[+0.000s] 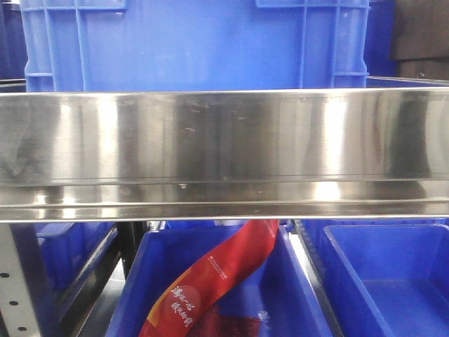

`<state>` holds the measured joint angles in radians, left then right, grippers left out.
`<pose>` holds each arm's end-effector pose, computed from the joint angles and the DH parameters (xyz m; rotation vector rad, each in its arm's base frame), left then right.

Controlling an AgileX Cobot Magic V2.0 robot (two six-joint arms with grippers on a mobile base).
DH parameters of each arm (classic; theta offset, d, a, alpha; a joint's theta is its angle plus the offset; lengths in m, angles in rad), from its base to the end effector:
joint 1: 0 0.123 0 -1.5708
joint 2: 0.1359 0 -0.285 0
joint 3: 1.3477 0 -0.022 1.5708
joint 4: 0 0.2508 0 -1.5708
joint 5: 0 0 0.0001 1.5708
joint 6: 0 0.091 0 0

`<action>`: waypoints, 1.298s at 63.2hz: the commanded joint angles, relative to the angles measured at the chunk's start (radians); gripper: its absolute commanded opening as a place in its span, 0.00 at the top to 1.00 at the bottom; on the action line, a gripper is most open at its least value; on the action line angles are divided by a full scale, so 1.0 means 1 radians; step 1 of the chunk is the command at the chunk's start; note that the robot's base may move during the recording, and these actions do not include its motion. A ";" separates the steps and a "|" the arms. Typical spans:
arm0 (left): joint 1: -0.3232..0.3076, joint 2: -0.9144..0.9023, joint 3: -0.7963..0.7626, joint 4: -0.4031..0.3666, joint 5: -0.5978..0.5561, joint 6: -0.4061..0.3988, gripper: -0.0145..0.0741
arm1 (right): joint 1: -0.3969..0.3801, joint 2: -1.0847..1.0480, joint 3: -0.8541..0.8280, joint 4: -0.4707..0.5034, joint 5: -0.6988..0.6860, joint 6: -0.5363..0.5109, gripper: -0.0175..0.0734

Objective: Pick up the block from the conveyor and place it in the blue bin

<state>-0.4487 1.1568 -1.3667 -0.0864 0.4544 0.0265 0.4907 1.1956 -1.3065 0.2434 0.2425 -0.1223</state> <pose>0.2192 -0.1094 0.4773 0.3718 1.7031 -0.4007 0.2311 0.1294 0.4673 -0.3501 1.5945 0.5133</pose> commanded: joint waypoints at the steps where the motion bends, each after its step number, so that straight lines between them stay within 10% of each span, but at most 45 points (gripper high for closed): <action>1: 0.028 -0.075 0.049 0.001 -0.027 -0.006 0.96 | -0.030 -0.062 0.053 -0.016 -0.028 0.000 0.99; 32: 0.266 -0.628 0.694 -0.011 -0.166 -0.008 0.96 | -0.233 -0.538 0.682 -0.016 -0.188 0.000 0.99; 51: 0.275 -0.885 0.874 -0.011 -0.148 -0.008 0.96 | -0.233 -0.799 0.968 -0.016 -0.224 0.000 0.99; 82: 0.275 -0.973 0.886 -0.011 -0.165 -0.008 0.96 | -0.233 -0.967 0.981 -0.016 -0.178 0.000 0.99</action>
<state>-0.1775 0.1888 -0.4841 -0.0897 0.3050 0.0246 0.2631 0.2322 -0.3291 0.2352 0.0806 -0.1203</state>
